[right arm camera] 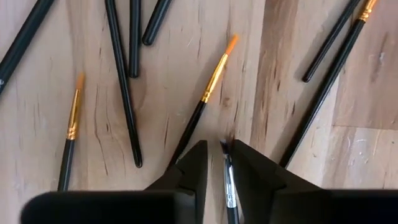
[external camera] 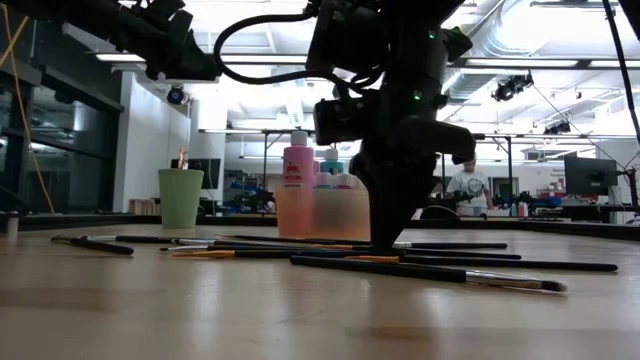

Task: Pick & Place Paint Supplies
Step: Put the white paintbrush into the cup

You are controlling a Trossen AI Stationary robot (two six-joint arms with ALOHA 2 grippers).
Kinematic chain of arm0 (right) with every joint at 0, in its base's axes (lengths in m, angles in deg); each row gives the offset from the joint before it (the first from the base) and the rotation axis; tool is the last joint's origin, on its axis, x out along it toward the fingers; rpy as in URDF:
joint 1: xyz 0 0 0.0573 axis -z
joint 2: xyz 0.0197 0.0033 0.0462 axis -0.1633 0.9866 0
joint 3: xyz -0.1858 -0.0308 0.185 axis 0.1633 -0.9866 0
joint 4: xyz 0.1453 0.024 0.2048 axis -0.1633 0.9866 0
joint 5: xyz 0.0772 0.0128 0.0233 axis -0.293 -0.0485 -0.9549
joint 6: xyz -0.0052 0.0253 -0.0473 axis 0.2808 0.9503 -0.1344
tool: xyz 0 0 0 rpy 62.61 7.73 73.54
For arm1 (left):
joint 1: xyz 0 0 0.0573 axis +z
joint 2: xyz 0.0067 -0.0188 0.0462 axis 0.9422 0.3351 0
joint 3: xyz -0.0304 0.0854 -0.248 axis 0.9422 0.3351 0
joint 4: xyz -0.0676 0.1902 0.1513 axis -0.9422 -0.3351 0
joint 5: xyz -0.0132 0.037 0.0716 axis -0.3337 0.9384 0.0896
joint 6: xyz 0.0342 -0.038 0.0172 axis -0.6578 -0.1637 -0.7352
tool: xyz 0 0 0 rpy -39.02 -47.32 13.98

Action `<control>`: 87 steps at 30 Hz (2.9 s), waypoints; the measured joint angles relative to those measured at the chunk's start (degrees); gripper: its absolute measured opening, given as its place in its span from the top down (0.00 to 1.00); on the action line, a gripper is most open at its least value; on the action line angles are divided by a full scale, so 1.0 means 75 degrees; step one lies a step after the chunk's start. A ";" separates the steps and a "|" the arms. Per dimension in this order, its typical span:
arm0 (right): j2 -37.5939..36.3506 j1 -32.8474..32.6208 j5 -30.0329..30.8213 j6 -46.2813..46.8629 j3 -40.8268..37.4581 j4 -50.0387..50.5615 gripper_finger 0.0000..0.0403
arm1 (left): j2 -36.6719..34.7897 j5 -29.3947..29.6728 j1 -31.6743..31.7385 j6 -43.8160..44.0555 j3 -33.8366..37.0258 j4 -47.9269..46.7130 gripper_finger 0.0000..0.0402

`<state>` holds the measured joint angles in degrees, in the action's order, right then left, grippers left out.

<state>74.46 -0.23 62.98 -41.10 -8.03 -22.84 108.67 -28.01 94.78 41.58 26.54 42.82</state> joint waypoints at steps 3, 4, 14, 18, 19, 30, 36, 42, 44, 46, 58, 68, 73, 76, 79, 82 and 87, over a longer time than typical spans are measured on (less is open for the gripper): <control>0.0005 -0.0007 0.0015 0.0056 0.0000 -0.0034 0.91 | 0.0002 0.0000 0.0001 0.0008 0.0000 -0.0001 0.61; 0.0006 -0.0014 0.0019 0.0056 0.0000 -0.0043 0.93 | 0.0000 0.0000 0.0003 0.0020 0.0000 -0.0003 0.61; 0.0012 -0.0061 0.0075 0.0565 -0.0003 -0.0057 0.99 | 0.0001 0.0000 0.0002 0.0068 0.0000 -0.0035 0.61; -0.0139 -0.0067 0.0139 0.0846 -0.0016 -0.0072 0.99 | 0.0002 0.0000 0.0000 0.0073 0.0000 -0.0035 0.61; -0.0220 -0.0073 0.0177 0.0886 -0.0023 -0.0087 0.99 | 0.0001 0.0000 0.0002 0.0073 0.0000 -0.0037 0.61; -0.0928 -0.0082 0.0992 0.1378 -0.0046 -0.0085 0.99 | 0.0000 -0.0001 0.0000 0.0076 0.0000 -0.0056 0.61; -0.1195 -0.0073 0.1588 0.1425 -0.0038 -0.0063 0.99 | -0.0001 -0.0003 0.0003 0.0083 0.0000 -0.0090 0.61; -0.1506 -0.0070 0.1897 0.1457 -0.0021 -0.0159 0.99 | -0.0001 -0.0003 0.0000 0.0093 0.0000 -0.0165 0.61; -0.1524 -0.0070 0.2021 0.1455 -0.0026 -0.0132 0.99 | -0.0001 -0.0003 0.0001 0.0091 0.0000 -0.0174 0.61; -0.1524 -0.0067 0.2029 0.1450 -0.0029 -0.0198 0.99 | 0.0001 -0.0004 0.0000 0.0090 0.0000 -0.0184 0.61; -0.1620 -0.0067 0.2508 0.1446 -0.0014 -0.0194 0.99 | 0.0001 -0.0003 0.0000 0.0085 0.0000 -0.0195 0.61; -0.1612 -0.0046 0.2841 0.1492 -0.0015 -0.0184 0.99 | -0.0001 -0.0077 0.0000 -0.0043 0.0000 -0.0195 0.61; -0.1682 0.0165 0.2855 0.1342 -0.0017 -0.0370 0.99 | -0.0001 -0.0479 0.0003 -0.0128 0.0000 -0.0192 0.61; -0.1752 0.0311 0.2845 0.1015 -0.0017 -0.0525 0.99 | 0.0002 -0.0890 0.0000 -0.0129 0.0000 -0.0193 0.61; -0.1796 0.0485 0.2829 0.0776 -0.0015 -0.0793 0.99 | 0.0114 -0.1339 0.0000 -0.0128 0.0000 -0.0170 0.61; -0.1899 0.0650 0.2807 0.0462 -0.0153 -0.1372 0.99 | 0.0334 -0.1776 0.0000 -0.0148 0.0000 -0.0172 0.61; -0.2543 0.1102 0.2416 -0.0015 -0.1371 -0.3855 0.99 | 0.0702 -0.2159 0.0000 -0.0344 -0.0001 -0.0049 0.61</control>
<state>55.39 8.03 81.10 -41.21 -18.31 -51.75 113.93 -44.20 94.78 39.00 26.53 42.45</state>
